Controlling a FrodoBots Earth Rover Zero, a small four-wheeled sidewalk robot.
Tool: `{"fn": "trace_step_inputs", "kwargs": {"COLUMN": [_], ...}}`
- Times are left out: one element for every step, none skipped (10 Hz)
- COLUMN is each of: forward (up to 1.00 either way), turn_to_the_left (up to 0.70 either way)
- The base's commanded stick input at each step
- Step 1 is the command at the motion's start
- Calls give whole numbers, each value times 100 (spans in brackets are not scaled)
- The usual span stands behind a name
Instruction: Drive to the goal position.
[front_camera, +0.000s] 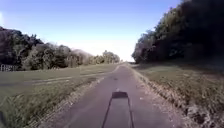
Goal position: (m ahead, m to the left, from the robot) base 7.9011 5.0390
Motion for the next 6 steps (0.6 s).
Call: {"fn": "trace_step_inputs", "kwargs": {"forward": [50, 50, 50, 50, 50, 50], "turn_to_the_left": [0, 0, 0, 0, 0, 0]}}
